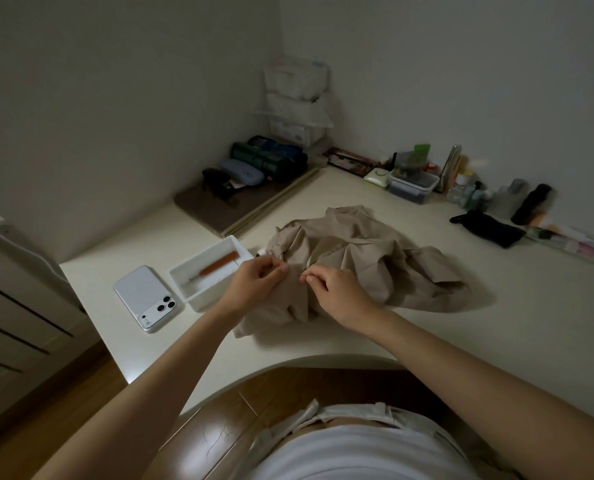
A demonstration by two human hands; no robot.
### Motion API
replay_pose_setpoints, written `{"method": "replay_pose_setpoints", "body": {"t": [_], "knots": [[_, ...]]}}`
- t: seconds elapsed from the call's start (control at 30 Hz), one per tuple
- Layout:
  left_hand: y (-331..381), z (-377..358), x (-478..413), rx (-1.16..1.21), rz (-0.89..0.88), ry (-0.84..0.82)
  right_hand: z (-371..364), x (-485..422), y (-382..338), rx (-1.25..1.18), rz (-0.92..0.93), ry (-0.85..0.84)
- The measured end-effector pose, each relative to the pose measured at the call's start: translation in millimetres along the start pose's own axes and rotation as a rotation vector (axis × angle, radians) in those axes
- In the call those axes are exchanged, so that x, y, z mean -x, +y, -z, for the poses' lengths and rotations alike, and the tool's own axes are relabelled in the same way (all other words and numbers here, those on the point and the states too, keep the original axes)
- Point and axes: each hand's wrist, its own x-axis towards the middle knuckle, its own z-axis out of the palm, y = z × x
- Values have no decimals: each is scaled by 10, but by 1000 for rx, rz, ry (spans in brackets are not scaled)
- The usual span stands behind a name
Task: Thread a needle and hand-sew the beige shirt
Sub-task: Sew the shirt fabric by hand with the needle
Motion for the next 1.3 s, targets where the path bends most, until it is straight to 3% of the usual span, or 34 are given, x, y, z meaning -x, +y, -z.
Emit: {"method": "replay_pose_setpoints", "body": {"t": [0.37, 0.87, 1.03, 1.3], "knots": [[20, 1, 27, -48, -62, -3, -8, 0, -10, -10, -30, -59], [-21, -116, 163, -360, -353, 239, -92, 1, -126, 65, -65, -56], [-41, -145, 224, -408, -414, 242, -147, 6, -171, 17, -94, -55], [-14, -177, 256, -354, -361, 321, -236, 10, -216, -89, -104, -14]]}}
